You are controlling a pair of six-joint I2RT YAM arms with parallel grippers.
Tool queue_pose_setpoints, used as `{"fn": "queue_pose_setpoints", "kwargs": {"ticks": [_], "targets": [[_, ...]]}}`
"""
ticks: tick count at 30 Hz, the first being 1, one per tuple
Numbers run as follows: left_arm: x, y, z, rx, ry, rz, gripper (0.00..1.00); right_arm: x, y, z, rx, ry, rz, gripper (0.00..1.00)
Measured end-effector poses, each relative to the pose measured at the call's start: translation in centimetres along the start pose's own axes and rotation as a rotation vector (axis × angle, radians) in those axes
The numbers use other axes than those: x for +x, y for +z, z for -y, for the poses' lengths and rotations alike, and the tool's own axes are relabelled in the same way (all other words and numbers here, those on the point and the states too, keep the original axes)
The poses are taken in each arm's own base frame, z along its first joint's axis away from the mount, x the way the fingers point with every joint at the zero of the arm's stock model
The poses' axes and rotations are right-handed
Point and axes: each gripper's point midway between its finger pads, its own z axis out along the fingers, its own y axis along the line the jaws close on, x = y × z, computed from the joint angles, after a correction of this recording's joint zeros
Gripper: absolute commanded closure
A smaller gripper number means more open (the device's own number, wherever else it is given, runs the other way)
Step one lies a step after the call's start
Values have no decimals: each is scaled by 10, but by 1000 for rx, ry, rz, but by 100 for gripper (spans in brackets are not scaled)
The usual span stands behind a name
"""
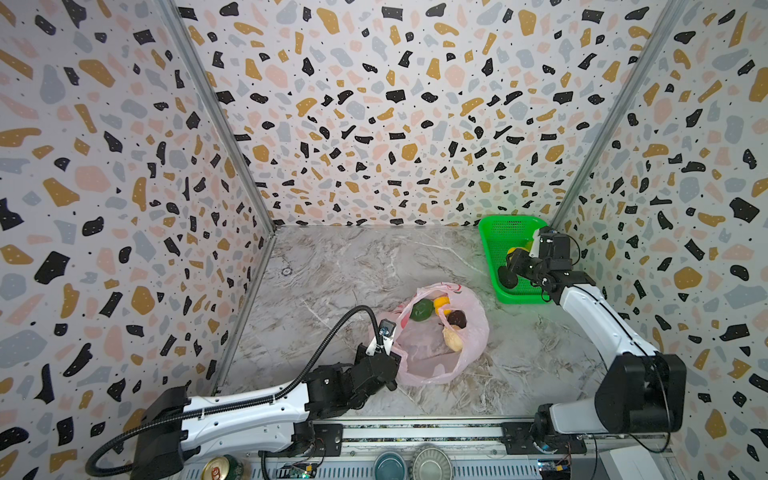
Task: Untie the knot of the plastic bag and take out the fruit
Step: 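Lower the yellow fruit into the green basket and open the right gripper, then move the right gripper back over the pink bag mouth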
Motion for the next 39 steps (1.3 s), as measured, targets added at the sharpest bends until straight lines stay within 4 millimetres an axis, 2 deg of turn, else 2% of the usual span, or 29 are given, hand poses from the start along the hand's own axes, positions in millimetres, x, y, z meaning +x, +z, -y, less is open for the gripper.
{"fn": "queue_pose_setpoints", "kwargs": {"ticks": [4, 7, 12, 16, 19, 23, 27, 32, 35, 39], "targets": [[0, 0, 0, -1, 0, 1, 100, 12, 37, 46, 96, 40, -65, 50], [0, 0, 0, -2, 0, 1, 100, 19, 53, 65, 133, 58, -93, 50], [0, 0, -1, -4, 0, 2, 100, 15, 73, 85, 175, 72, -100, 46], [-1, 0, -1, -7, 0, 3, 100, 13, 81, 93, 191, 79, -97, 30], [-1, 0, -1, -8, 0, 4, 100, 12, 82, 95, 200, 78, -96, 21], [-1, 0, -1, -8, 0, 4, 100, 7, 81, 95, 202, 76, -84, 16], [-1, 0, -1, -8, 0, 4, 100, -1, 80, 92, 195, 70, -69, 14], [-1, 0, -1, -8, 0, 5, 100, 0, 78, 90, 186, 70, -76, 14], [-1, 0, -1, -8, 0, 4, 100, 0, 72, 81, 157, 66, -82, 14], [-1, 0, -2, -11, 0, 5, 100, -6, 46, 53, 81, 47, -74, 12]]}}
